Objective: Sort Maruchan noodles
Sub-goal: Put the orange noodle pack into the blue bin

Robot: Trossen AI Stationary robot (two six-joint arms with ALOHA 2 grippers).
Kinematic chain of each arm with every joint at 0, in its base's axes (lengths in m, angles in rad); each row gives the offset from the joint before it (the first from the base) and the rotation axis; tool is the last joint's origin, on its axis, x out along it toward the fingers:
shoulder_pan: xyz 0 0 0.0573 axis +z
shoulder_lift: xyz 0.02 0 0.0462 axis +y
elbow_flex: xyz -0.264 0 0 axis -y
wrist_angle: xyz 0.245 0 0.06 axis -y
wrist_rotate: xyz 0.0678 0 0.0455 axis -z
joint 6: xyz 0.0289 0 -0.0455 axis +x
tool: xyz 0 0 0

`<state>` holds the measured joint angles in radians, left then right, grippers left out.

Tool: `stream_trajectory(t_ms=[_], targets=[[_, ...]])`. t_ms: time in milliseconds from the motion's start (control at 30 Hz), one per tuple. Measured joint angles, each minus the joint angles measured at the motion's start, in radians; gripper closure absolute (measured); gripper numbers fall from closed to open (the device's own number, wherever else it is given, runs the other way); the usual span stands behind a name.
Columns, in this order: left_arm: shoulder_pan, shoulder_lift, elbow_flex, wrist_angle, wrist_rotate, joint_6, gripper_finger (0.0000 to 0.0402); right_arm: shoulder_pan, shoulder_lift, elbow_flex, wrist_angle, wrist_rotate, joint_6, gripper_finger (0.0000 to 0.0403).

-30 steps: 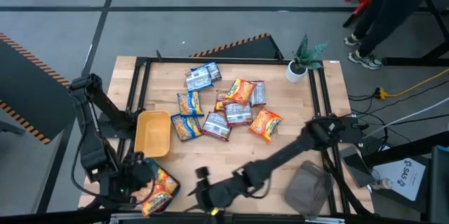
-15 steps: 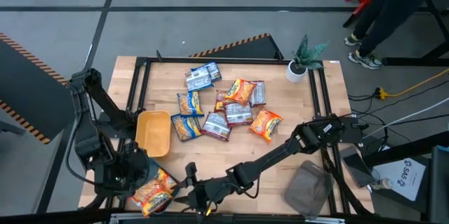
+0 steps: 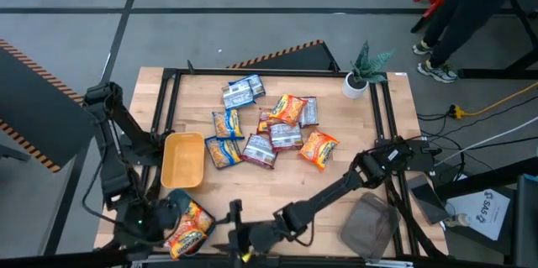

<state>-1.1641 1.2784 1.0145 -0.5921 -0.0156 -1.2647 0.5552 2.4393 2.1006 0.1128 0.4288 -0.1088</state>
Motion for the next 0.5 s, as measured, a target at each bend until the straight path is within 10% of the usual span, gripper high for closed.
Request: stream_trajectory(t_ms=[500], targets=[[-0.041,0.068,0.000,0.298,0.055,0.333,0.0240,0.030,-0.002,0.000,-0.125,0.031,0.288,0.0143]])
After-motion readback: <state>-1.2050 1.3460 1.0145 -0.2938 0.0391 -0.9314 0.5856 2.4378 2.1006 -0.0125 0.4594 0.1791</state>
